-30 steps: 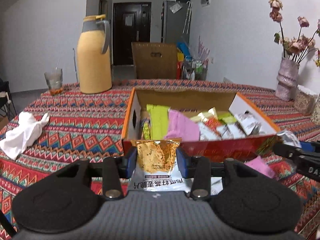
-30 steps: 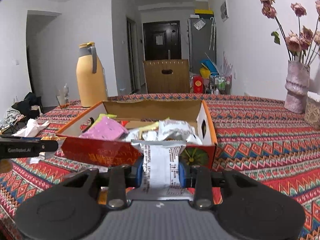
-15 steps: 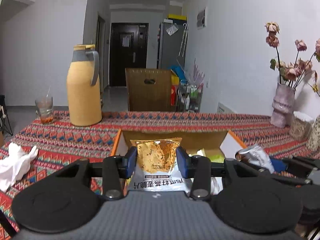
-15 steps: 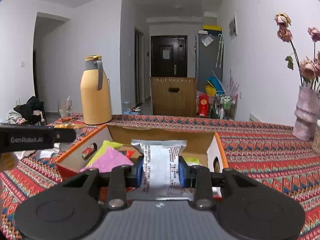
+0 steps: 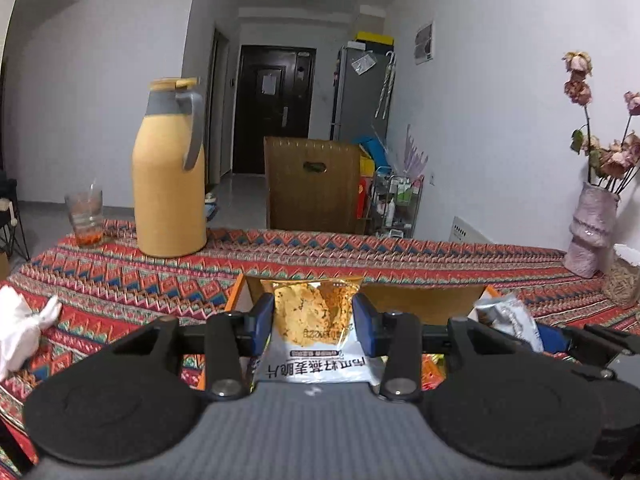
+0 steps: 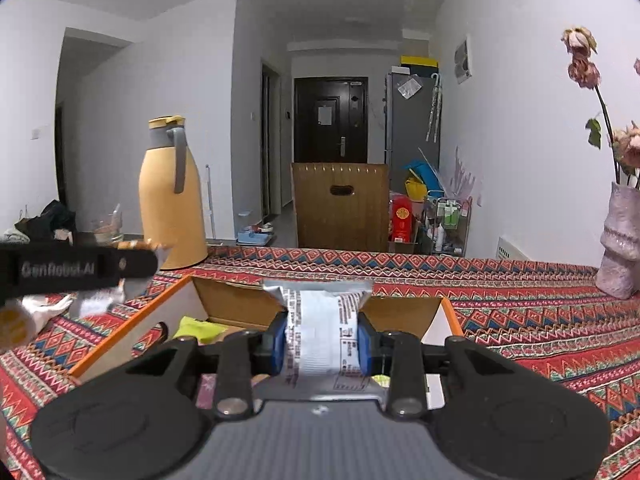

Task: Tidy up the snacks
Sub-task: 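Carry both packets over the box, lower them in and open both grippers, then withdraw both tools from the box toward the remaining packets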

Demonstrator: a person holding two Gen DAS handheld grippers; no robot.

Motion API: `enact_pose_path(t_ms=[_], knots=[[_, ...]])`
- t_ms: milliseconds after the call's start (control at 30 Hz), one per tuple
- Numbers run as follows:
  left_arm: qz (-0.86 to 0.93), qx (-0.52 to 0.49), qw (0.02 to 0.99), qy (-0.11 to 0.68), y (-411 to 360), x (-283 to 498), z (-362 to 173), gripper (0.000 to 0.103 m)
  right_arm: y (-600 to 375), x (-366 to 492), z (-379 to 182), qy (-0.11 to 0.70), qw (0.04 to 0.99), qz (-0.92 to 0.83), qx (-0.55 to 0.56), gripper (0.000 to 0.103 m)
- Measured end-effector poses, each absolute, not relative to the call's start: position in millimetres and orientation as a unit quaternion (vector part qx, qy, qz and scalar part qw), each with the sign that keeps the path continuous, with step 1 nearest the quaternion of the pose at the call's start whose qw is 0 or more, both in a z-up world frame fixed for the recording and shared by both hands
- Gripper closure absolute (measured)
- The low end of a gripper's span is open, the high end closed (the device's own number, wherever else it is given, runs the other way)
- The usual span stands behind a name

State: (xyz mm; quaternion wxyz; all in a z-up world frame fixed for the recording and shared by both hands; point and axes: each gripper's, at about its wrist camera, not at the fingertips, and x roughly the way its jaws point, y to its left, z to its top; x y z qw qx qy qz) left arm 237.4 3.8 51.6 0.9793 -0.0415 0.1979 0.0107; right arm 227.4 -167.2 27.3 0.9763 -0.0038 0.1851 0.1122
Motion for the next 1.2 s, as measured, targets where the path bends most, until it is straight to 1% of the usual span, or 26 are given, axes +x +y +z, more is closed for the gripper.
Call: enact_pose_path(t_ms=[167, 367, 433, 500, 533, 567, 600, 633, 667, 700, 733, 767, 1200], knots=[[0.015, -0.043, 0.978, 0.204, 11.6, 247.0, 32.6, 0.06, -171.1, 241.6, 6.0, 0.199, 0.974, 0.111, 0.007, 0.07], [0.008, -0.044, 0.976, 0.214, 13.7, 251.2, 22.4, 0.06, -168.5, 246.1, -1.8, 0.216, 0.969, 0.119, 0.0, 0.07], [0.004, -0.049, 0.976, 0.214, 14.8, 250.7, 21.4, 0.058, -167.8, 246.2, -3.0, 0.218, 0.969, 0.121, -0.001, 0.07], [0.007, -0.057, 0.976, 0.209, 17.9, 248.8, 21.9, 0.052, -168.3, 246.5, -3.3, 0.218, 0.969, 0.12, 0.0, 0.069], [0.006, -0.061, 0.977, 0.206, 18.8, 247.5, 23.0, 0.045, -170.0, 245.6, -2.6, 0.217, 0.969, 0.118, 0.001, 0.067], [0.008, -0.065, 0.977, 0.203, 19.8, 245.6, 24.3, 0.038, -171.9, 244.6, -1.7, 0.216, 0.969, 0.117, 0.002, 0.056], [0.014, -0.066, 0.978, 0.198, 20.7, 243.9, 25.7, 0.02, -172.9, 243.9, -1.1, 0.214, 0.97, 0.115, 0.003, 0.036], [0.024, -0.065, 0.979, 0.191, 21.3, 241.3, 27.2, 0.005, -173.0, 242.4, -0.7, 0.212, 0.971, 0.112, 0.003, 0.028], [0.034, -0.065, 0.98, 0.185, 21.8, 239.3, 28.4, 0.0, -173.6, 241.3, -0.2, 0.209, 0.972, 0.108, 0.003, 0.015], [0.039, -0.066, 0.981, 0.181, 22.0, 237.8, 29.8, 0.0, -174.4, 240.6, 0.5, 0.207, 0.973, 0.105, 0.003, 0.009], [0.041, -0.068, 0.98, 0.181, 23.2, 237.2, 31.4, 0.0, -175.5, 240.2, 1.1, 0.205, 0.973, 0.104, 0.006, 0.007], [0.042, -0.07, 0.98, 0.182, 23.5, 237.3, 32.2, 0.0, -176.2, 240.6, 1.0, 0.206, 0.973, 0.103, 0.008, 0.001], [0.042, -0.073, 0.979, 0.184, 24.3, 236.1, 33.9, 0.0, -182.0, 244.7, -1.1, 0.21, 0.973, 0.093, 0.021, 0.0]])
